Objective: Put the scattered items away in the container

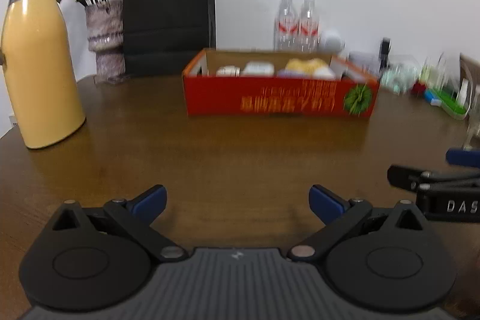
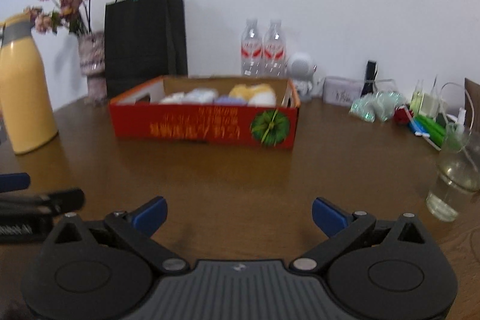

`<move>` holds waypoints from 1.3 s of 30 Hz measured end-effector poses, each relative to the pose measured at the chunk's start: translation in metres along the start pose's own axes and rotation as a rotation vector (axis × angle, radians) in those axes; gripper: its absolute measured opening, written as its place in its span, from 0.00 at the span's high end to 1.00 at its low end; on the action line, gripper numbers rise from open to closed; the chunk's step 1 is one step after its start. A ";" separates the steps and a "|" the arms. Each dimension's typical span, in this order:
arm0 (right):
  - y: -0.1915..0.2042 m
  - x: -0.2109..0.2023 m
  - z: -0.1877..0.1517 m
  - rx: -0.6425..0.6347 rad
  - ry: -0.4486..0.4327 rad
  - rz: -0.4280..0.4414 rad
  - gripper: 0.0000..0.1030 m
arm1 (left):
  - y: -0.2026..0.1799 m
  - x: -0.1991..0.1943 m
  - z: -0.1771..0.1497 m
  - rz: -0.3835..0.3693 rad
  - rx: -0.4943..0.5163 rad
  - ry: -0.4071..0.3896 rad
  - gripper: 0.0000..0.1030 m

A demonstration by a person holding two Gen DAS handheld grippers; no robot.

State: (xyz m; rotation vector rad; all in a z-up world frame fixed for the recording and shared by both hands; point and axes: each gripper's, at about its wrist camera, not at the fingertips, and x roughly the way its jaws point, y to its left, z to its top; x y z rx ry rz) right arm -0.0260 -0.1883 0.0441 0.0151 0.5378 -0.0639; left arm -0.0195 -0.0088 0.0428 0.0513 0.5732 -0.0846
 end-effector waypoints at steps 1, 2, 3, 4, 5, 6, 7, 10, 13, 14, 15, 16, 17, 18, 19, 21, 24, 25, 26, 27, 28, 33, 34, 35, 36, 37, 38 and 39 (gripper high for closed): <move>0.001 0.002 -0.002 -0.006 0.018 -0.007 0.00 | -0.001 0.001 -0.003 0.004 0.004 0.008 0.00; 0.003 0.005 -0.003 -0.010 0.035 -0.016 0.00 | -0.001 0.003 -0.005 0.004 0.007 0.017 0.00; 0.004 0.007 -0.005 -0.012 0.053 -0.024 0.00 | -0.001 0.003 -0.006 -0.002 0.010 0.026 0.00; 0.004 0.009 -0.007 -0.011 0.072 -0.030 0.00 | -0.001 0.004 -0.007 -0.008 0.011 0.029 0.00; 0.005 0.011 -0.008 -0.010 0.087 -0.033 0.00 | -0.001 0.004 -0.009 -0.012 0.011 0.029 0.00; 0.006 0.013 -0.010 -0.011 0.097 -0.030 0.00 | -0.001 0.004 -0.010 -0.014 0.010 0.030 0.00; 0.007 0.014 -0.011 -0.014 0.104 -0.025 0.00 | 0.000 0.006 -0.011 -0.015 0.010 0.035 0.00; 0.016 0.021 -0.014 -0.045 0.143 -0.025 0.00 | 0.002 0.011 -0.012 -0.023 0.007 0.060 0.00; 0.025 0.027 -0.017 -0.076 0.161 -0.038 0.00 | 0.007 0.017 -0.014 -0.037 -0.023 0.090 0.00; 0.024 0.027 -0.018 -0.066 0.159 -0.035 0.00 | 0.009 0.020 -0.015 -0.040 -0.033 0.102 0.00; 0.022 0.027 -0.020 -0.047 0.158 -0.025 0.00 | 0.011 0.021 -0.015 -0.041 -0.042 0.108 0.00; 0.019 0.028 -0.021 -0.018 0.157 -0.008 0.00 | 0.011 0.022 -0.015 -0.040 -0.043 0.108 0.00; 0.015 0.029 -0.022 0.009 0.158 0.009 0.00 | 0.010 0.022 -0.015 -0.038 -0.037 0.110 0.00; 0.013 0.028 -0.021 0.019 0.158 0.014 0.00 | 0.009 0.022 -0.015 -0.038 -0.028 0.114 0.00; 0.013 0.028 -0.021 0.016 0.160 0.009 0.00 | 0.008 0.023 -0.014 -0.035 -0.019 0.118 0.00; 0.014 0.028 -0.021 0.019 0.161 -0.001 0.00 | 0.006 0.024 -0.014 -0.030 -0.008 0.122 0.00; 0.013 0.030 -0.020 0.023 0.162 -0.003 0.00 | 0.006 0.024 -0.014 -0.030 -0.006 0.124 0.00; 0.013 0.031 -0.019 0.023 0.162 -0.003 0.00 | 0.006 0.024 -0.014 -0.030 -0.006 0.124 0.00; 0.013 0.031 -0.019 0.023 0.162 -0.003 0.00 | 0.006 0.024 -0.014 -0.029 -0.006 0.124 0.00; 0.013 0.031 -0.020 0.023 0.162 -0.003 0.00 | 0.006 0.024 -0.014 -0.029 -0.005 0.124 0.00; 0.012 0.031 -0.020 0.023 0.162 -0.003 0.00 | 0.006 0.024 -0.014 -0.028 -0.005 0.124 0.00; 0.011 0.030 -0.020 0.023 0.162 -0.002 0.00 | 0.006 0.025 -0.014 -0.028 -0.003 0.125 0.00; 0.011 0.030 -0.020 0.023 0.162 -0.002 0.00 | 0.006 0.025 -0.014 -0.028 -0.003 0.125 0.00; 0.011 0.030 -0.020 0.023 0.162 -0.002 0.00 | 0.006 0.025 -0.014 -0.028 -0.003 0.125 0.00; 0.011 0.030 -0.020 0.023 0.162 -0.002 0.00 | 0.006 0.025 -0.014 -0.028 -0.003 0.125 0.00; 0.011 0.030 -0.020 0.023 0.162 -0.002 0.00 | 0.006 0.025 -0.014 -0.028 -0.003 0.125 0.00; 0.011 0.030 -0.020 0.023 0.162 -0.002 0.00 | 0.006 0.025 -0.014 -0.028 -0.003 0.125 0.00; 0.011 0.030 -0.020 0.023 0.162 -0.002 0.00 | 0.006 0.025 -0.014 -0.028 -0.003 0.125 0.00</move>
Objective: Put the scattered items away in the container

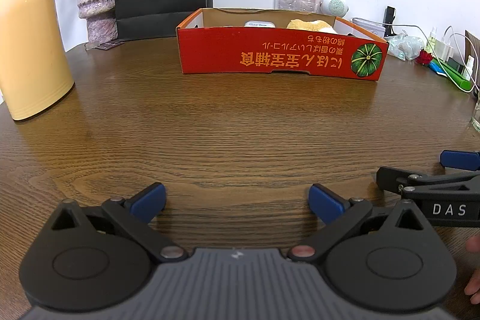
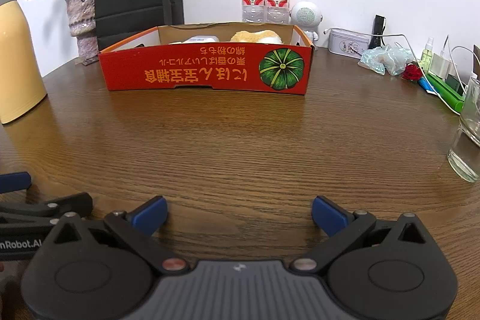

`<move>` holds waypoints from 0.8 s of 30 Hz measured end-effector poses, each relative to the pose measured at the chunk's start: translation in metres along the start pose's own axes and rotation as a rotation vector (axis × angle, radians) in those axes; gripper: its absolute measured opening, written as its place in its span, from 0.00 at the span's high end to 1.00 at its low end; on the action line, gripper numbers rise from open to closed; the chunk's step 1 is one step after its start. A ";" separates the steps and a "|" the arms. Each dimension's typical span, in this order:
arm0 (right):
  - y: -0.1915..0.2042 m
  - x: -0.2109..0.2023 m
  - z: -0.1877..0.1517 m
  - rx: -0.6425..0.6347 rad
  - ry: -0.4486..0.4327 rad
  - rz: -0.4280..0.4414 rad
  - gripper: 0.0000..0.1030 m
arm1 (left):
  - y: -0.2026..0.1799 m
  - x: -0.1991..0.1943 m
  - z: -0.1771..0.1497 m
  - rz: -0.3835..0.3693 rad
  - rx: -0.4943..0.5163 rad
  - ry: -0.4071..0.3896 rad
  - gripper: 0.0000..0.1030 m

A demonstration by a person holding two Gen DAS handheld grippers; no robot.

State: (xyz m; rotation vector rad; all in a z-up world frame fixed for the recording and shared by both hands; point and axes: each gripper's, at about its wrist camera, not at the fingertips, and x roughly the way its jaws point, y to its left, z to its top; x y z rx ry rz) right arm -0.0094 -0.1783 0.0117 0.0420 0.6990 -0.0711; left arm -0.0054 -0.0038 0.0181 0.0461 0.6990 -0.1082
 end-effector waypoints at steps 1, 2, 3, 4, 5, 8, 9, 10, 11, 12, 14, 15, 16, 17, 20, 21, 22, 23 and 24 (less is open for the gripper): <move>0.000 0.000 0.000 0.000 0.000 0.000 0.00 | 0.000 0.000 0.000 0.000 0.000 0.000 0.00; 0.000 0.000 0.000 0.000 0.000 0.000 0.00 | 0.000 0.000 0.000 0.000 0.001 0.000 0.00; 0.000 0.000 0.000 0.001 0.000 -0.001 0.00 | 0.000 0.000 0.000 0.000 0.001 0.000 0.00; 0.000 0.000 0.000 0.001 0.000 -0.001 0.00 | 0.000 0.000 0.000 -0.001 0.000 0.000 0.00; 0.000 0.000 0.000 0.002 0.000 0.000 0.00 | 0.000 0.000 0.000 -0.001 0.000 0.000 0.00; 0.000 0.001 0.001 0.004 0.000 -0.003 0.00 | 0.000 -0.001 -0.001 -0.002 -0.001 0.000 0.00; 0.000 0.001 0.001 0.004 0.000 -0.003 0.00 | 0.000 -0.001 -0.001 -0.002 -0.001 0.000 0.00; 0.000 0.001 0.001 0.004 0.000 -0.003 0.00 | 0.000 -0.001 -0.001 -0.003 -0.002 0.000 0.00; 0.000 0.001 0.001 0.004 0.000 -0.003 0.00 | 0.001 -0.001 -0.001 -0.003 -0.001 0.000 0.00; 0.000 0.001 0.001 0.004 0.000 -0.003 0.00 | 0.000 -0.001 0.000 -0.002 0.001 0.001 0.00; 0.000 0.001 0.001 0.004 0.000 -0.003 0.00 | 0.000 -0.001 0.000 0.000 0.003 0.001 0.00; 0.000 0.001 0.001 0.004 0.000 -0.003 0.00 | 0.000 -0.001 0.000 -0.001 0.003 0.001 0.00; 0.000 0.000 0.001 0.004 0.000 -0.003 0.00 | 0.000 -0.001 0.000 0.000 0.003 0.001 0.00; 0.001 0.000 0.001 0.004 0.001 -0.003 0.00 | 0.000 -0.001 0.000 0.000 0.001 0.001 0.00; 0.001 0.001 0.001 0.005 0.000 -0.003 0.00 | 0.001 0.000 0.000 0.001 -0.001 0.001 0.00; 0.001 0.001 0.001 0.005 0.000 -0.003 0.00 | 0.001 0.000 0.001 0.001 -0.002 0.001 0.00; 0.001 0.001 0.001 0.005 0.000 -0.004 0.00 | 0.001 0.000 0.001 0.002 -0.002 0.001 0.00; 0.001 0.000 0.001 0.006 0.000 -0.004 0.00 | 0.001 0.000 0.001 0.001 -0.002 0.001 0.00; 0.000 0.000 0.001 0.006 0.000 -0.004 0.00 | 0.001 0.000 0.001 0.001 -0.002 0.001 0.00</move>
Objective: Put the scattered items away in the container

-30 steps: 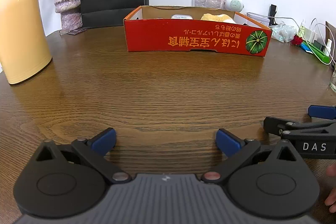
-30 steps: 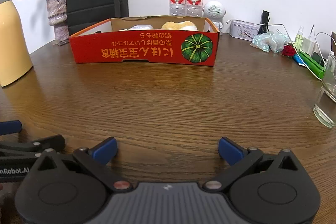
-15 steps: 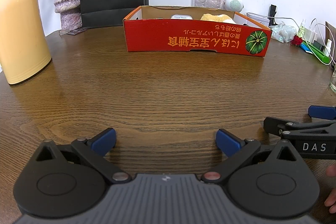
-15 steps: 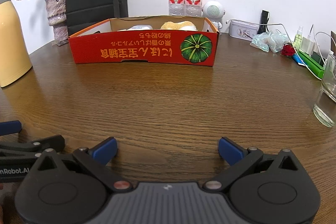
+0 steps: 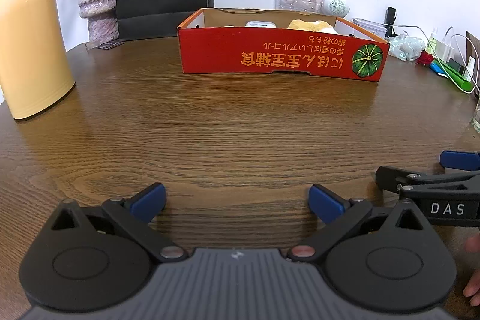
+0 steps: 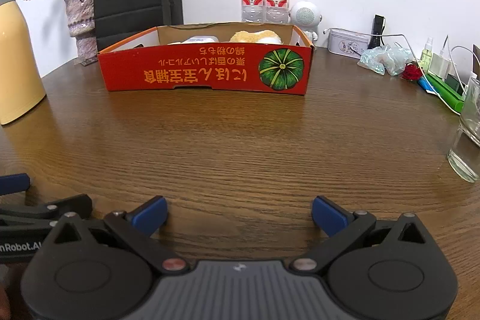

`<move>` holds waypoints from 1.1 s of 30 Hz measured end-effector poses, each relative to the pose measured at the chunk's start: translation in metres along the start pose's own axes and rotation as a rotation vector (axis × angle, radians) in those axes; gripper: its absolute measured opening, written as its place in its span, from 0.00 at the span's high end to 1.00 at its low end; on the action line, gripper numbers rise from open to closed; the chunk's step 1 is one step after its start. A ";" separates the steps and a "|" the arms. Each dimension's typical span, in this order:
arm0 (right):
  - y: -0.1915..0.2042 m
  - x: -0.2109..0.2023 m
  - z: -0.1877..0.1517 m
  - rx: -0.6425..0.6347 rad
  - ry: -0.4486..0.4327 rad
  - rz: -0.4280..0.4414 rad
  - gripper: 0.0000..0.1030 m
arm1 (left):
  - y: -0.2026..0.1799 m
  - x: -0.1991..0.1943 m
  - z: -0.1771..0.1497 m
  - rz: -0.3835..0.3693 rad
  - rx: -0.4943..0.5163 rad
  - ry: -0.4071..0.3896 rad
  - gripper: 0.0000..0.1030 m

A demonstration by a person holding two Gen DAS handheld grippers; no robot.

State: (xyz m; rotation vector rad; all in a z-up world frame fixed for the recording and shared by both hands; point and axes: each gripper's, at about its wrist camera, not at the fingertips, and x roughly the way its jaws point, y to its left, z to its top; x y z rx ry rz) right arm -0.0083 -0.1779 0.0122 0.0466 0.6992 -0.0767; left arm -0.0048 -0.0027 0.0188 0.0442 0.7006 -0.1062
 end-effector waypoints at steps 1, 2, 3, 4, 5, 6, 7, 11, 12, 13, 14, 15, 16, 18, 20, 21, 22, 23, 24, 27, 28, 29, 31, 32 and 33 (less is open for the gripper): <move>0.000 0.000 0.000 0.000 0.000 0.000 0.00 | 0.000 0.000 0.000 0.000 0.000 0.000 0.00; 0.000 0.000 0.000 0.000 0.000 0.000 0.00 | 0.000 0.000 0.000 0.000 0.000 0.000 0.00; 0.000 0.000 0.000 0.000 0.000 0.000 0.00 | 0.000 0.000 0.000 0.000 0.000 0.000 0.00; 0.000 0.000 0.000 0.000 0.000 0.000 0.00 | 0.000 0.000 0.000 -0.001 0.000 -0.001 0.00; 0.000 0.000 0.000 0.000 0.000 0.000 0.00 | 0.000 0.000 0.000 -0.003 -0.001 -0.001 0.00; 0.000 0.000 0.000 0.000 0.000 0.000 0.00 | 0.000 0.000 0.000 -0.005 0.000 -0.001 0.00; 0.000 0.000 0.000 0.000 0.000 0.000 0.00 | 0.000 0.000 0.000 -0.007 0.001 -0.001 0.00; 0.000 0.000 0.000 0.001 0.000 -0.002 0.00 | -0.001 0.001 0.001 -0.010 0.004 -0.001 0.00; 0.000 0.000 0.000 0.002 0.000 -0.002 0.00 | -0.001 0.001 0.000 -0.010 0.004 -0.001 0.00; 0.000 0.000 0.000 0.002 0.000 -0.003 0.00 | -0.001 0.001 0.000 -0.010 0.004 -0.001 0.00; 0.000 0.000 0.000 0.002 0.000 -0.003 0.00 | -0.001 0.001 0.000 -0.009 0.004 -0.001 0.00; -0.001 0.000 0.000 0.002 0.000 -0.003 0.00 | -0.001 0.001 0.000 -0.010 0.004 -0.001 0.00; -0.001 0.000 0.000 0.003 0.000 -0.004 0.00 | -0.001 0.001 0.000 -0.011 0.005 -0.001 0.00; -0.001 0.000 0.000 0.002 0.000 -0.003 0.00 | -0.001 0.002 0.001 -0.016 0.009 -0.002 0.00; -0.001 0.000 0.000 0.001 0.000 -0.003 0.00 | -0.001 0.002 0.001 -0.017 0.010 -0.002 0.00; -0.002 0.000 0.000 0.002 0.000 -0.003 0.00 | -0.001 0.002 0.001 -0.017 0.010 -0.002 0.00; -0.002 0.000 0.000 0.002 0.000 -0.003 0.00 | -0.001 0.002 0.000 -0.017 0.009 -0.002 0.00; -0.002 0.000 0.000 0.002 0.000 -0.003 0.00 | -0.001 0.002 0.001 -0.017 0.009 -0.002 0.00; -0.002 0.000 0.000 0.002 0.000 -0.003 0.00 | -0.001 0.002 0.001 -0.017 0.010 -0.002 0.00; -0.002 0.000 0.000 0.002 0.000 -0.003 0.00 | -0.001 0.002 0.001 -0.017 0.011 -0.002 0.00; -0.002 0.000 0.000 0.002 0.000 -0.003 0.00 | -0.001 0.002 0.001 -0.017 0.011 -0.002 0.00; -0.002 -0.001 -0.001 0.002 0.000 -0.003 0.00 | -0.001 0.002 0.001 -0.017 0.011 -0.002 0.00; -0.002 0.000 -0.001 0.002 0.000 -0.003 0.00 | -0.001 0.002 0.001 -0.017 0.011 -0.002 0.00; -0.002 -0.001 -0.001 0.002 0.000 -0.003 0.00 | -0.001 0.002 0.001 -0.017 0.011 -0.002 0.00; -0.002 -0.001 -0.001 0.002 0.000 -0.003 0.00 | -0.001 0.002 0.001 -0.019 0.010 -0.002 0.00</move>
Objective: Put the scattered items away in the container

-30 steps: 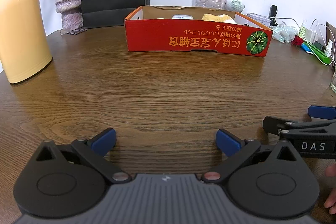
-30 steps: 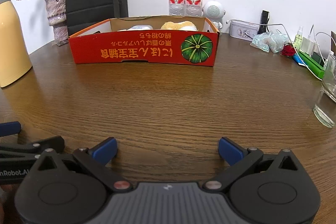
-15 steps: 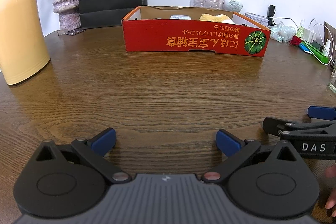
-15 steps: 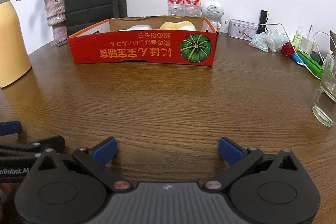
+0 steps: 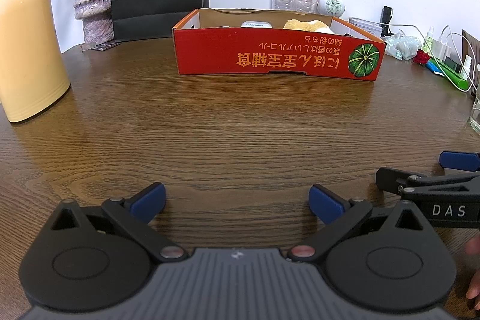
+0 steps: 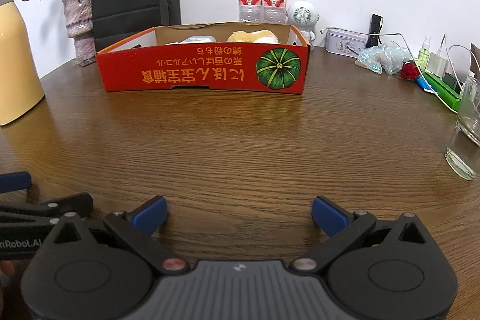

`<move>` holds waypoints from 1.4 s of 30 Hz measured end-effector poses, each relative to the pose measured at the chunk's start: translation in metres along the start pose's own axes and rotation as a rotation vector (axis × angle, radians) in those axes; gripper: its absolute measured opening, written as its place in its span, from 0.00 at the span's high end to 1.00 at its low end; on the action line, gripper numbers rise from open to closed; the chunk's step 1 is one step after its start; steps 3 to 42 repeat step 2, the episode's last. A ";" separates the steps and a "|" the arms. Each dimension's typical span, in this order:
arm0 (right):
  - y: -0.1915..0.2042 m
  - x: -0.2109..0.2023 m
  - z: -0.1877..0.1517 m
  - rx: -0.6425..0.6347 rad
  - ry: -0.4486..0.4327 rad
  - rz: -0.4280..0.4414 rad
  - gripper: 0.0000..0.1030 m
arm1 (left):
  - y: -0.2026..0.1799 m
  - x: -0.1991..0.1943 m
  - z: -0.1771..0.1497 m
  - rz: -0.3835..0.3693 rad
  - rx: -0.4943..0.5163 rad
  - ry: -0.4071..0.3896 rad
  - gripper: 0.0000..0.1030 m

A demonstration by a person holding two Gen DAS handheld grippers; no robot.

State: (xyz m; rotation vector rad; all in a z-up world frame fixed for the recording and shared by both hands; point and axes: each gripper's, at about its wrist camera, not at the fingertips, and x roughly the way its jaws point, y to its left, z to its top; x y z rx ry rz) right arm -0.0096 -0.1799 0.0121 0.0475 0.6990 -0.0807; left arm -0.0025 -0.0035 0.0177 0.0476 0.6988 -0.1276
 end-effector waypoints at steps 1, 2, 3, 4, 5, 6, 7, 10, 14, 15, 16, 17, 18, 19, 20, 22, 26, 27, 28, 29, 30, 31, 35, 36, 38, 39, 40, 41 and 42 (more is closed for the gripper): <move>0.000 0.000 0.000 0.000 0.000 0.000 0.00 | 0.000 0.000 0.000 -0.001 0.000 0.000 0.00; 0.000 0.000 0.000 0.001 0.000 0.000 0.00 | 0.000 0.000 0.000 -0.001 -0.001 0.000 0.00; 0.000 0.000 0.000 0.001 0.000 0.000 0.00 | 0.000 0.000 0.000 -0.001 -0.001 0.000 0.00; 0.000 0.000 0.000 0.001 0.000 0.000 0.00 | 0.000 0.000 0.000 -0.001 -0.001 0.000 0.00; 0.000 0.000 0.000 0.001 0.000 0.000 0.00 | 0.000 0.000 0.000 -0.001 -0.001 0.000 0.00; 0.000 0.000 0.000 0.001 0.000 0.000 0.00 | 0.000 0.000 0.000 -0.001 -0.001 0.000 0.00; 0.000 0.000 0.000 0.001 0.000 0.000 0.00 | 0.000 0.000 0.000 -0.001 -0.001 0.000 0.00; 0.000 0.000 0.000 0.001 0.000 0.000 0.00 | 0.000 0.000 0.000 -0.001 -0.001 0.000 0.00; 0.000 0.000 0.000 0.001 0.000 0.000 0.00 | 0.000 0.000 0.000 -0.001 -0.001 0.000 0.00; 0.000 0.000 0.000 0.001 0.000 0.000 0.00 | 0.000 0.000 0.000 -0.001 -0.001 0.000 0.00; 0.000 0.000 0.000 0.001 0.000 0.000 0.00 | 0.000 0.000 0.000 -0.001 -0.001 0.000 0.00; 0.000 0.000 0.000 0.001 0.000 0.000 0.00 | 0.000 0.000 0.000 -0.001 -0.001 0.000 0.00; 0.000 0.000 0.000 0.001 0.000 0.000 0.00 | 0.000 0.000 0.000 -0.001 -0.001 0.000 0.00; 0.000 0.000 0.000 0.001 0.000 0.000 0.00 | 0.000 0.000 0.000 -0.001 -0.001 0.000 0.00; 0.000 0.000 0.000 0.001 0.000 0.000 0.00 | 0.000 0.000 0.000 -0.001 -0.001 0.000 0.00; 0.000 0.000 0.000 0.001 0.000 0.000 0.00 | 0.000 0.000 0.000 -0.001 -0.001 0.000 0.00; 0.000 0.000 0.000 0.001 0.000 0.000 0.00 | 0.000 0.000 0.000 -0.001 -0.001 0.000 0.00; 0.000 0.000 0.000 0.001 0.000 0.000 0.00 | 0.000 0.000 0.000 -0.001 -0.001 0.000 0.00; 0.000 0.000 0.000 0.001 0.000 0.000 0.00 | 0.000 0.000 0.000 -0.001 -0.001 0.000 0.00; 0.000 0.000 0.000 0.001 0.000 0.000 0.00 | 0.000 0.000 0.000 -0.001 -0.001 0.000 0.00; 0.000 0.000 0.000 0.001 0.000 0.000 0.00 | 0.000 0.000 0.000 -0.001 -0.001 0.000 0.00; 0.000 0.000 0.000 0.001 0.000 0.000 0.00 | 0.000 0.000 0.000 -0.001 -0.001 0.000 0.00; 0.000 0.000 0.000 0.001 0.000 0.000 0.00 | 0.000 0.000 0.000 -0.001 -0.001 0.000 0.00; 0.000 0.000 0.000 0.001 0.000 0.000 0.00 | 0.000 0.000 0.000 -0.001 -0.001 0.000 0.00; 0.000 0.000 0.000 0.001 0.000 0.000 0.00 | 0.000 0.000 0.000 -0.001 -0.001 0.000 0.00; 0.000 0.000 0.000 0.001 0.000 0.000 0.00 | 0.000 0.000 0.000 -0.001 -0.001 0.000 0.00; 0.000 0.000 0.000 0.001 0.000 0.000 0.00 | 0.000 0.000 0.000 -0.001 -0.001 0.000 0.00; 0.000 0.000 0.000 0.001 0.000 0.000 0.00 | 0.000 0.000 0.000 -0.001 -0.001 0.000 0.00; 0.000 0.000 0.000 0.001 0.000 0.000 0.00 | 0.000 0.000 0.000 -0.001 -0.001 0.000 0.00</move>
